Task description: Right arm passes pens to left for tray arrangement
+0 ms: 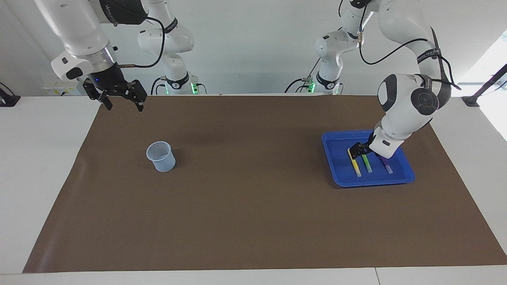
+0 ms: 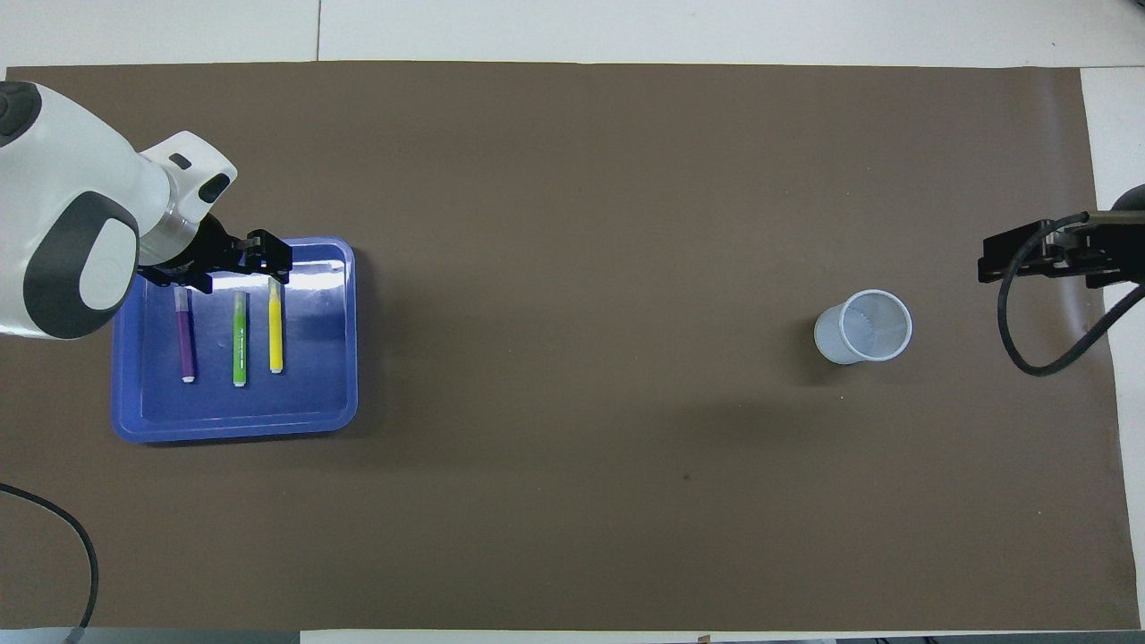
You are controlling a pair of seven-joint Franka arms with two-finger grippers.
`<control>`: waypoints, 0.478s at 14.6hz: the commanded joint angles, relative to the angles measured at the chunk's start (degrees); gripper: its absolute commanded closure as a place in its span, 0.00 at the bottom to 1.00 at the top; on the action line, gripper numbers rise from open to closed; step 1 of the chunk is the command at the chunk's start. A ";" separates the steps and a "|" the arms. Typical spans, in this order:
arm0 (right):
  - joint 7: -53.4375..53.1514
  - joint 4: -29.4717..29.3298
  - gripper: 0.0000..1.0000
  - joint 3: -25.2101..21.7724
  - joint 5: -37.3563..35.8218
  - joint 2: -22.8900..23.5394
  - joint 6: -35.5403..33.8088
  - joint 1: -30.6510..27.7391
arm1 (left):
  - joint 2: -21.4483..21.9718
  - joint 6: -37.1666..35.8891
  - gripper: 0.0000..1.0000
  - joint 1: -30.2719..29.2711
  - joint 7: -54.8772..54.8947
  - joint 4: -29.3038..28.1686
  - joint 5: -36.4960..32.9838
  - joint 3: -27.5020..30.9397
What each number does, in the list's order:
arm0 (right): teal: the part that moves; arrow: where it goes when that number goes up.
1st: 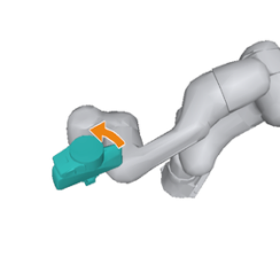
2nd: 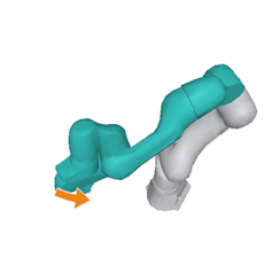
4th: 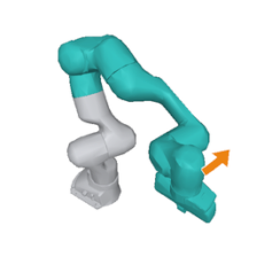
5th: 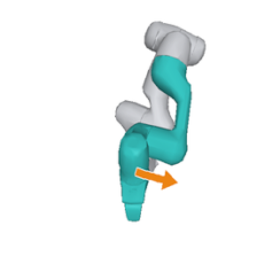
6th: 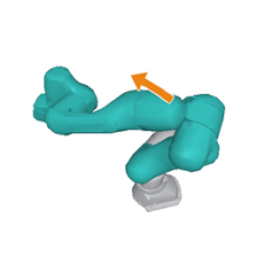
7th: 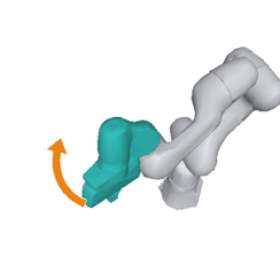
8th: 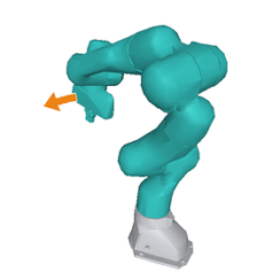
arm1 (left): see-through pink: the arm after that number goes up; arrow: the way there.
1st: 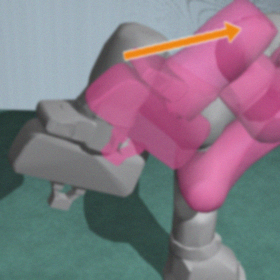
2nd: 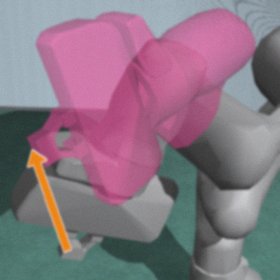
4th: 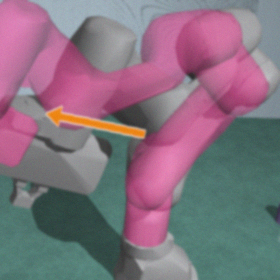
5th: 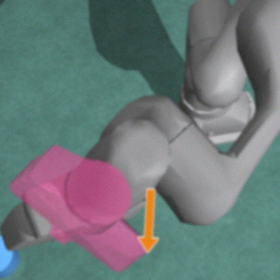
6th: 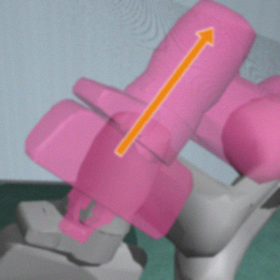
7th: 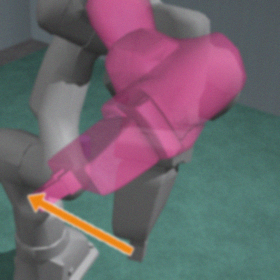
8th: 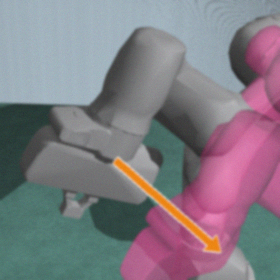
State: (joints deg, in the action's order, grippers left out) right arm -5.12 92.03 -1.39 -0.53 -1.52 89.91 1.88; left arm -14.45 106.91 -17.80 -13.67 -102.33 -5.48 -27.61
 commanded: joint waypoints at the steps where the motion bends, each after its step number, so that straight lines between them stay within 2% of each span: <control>1: -0.59 -0.01 0.00 0.24 0.27 -0.07 -0.79 -0.29 | 2.22 -7.03 0.00 5.64 -1.10 3.69 0.47 3.59; 4: -0.59 -0.01 0.00 0.24 0.27 -0.07 -0.79 -0.29 | 9.06 -11.79 0.00 14.60 -1.01 4.50 3.54 12.36; 7: -0.59 -0.01 0.00 0.24 0.27 -0.07 -0.88 -0.29 | 14.69 -16.63 0.00 19.27 -0.75 4.50 3.63 16.69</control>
State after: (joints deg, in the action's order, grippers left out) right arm -5.12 92.03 -1.39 -0.53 -1.52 89.90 1.88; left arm -4.46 93.07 -2.04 -14.46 -96.61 -2.79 -14.82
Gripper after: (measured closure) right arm 0.000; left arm 0.000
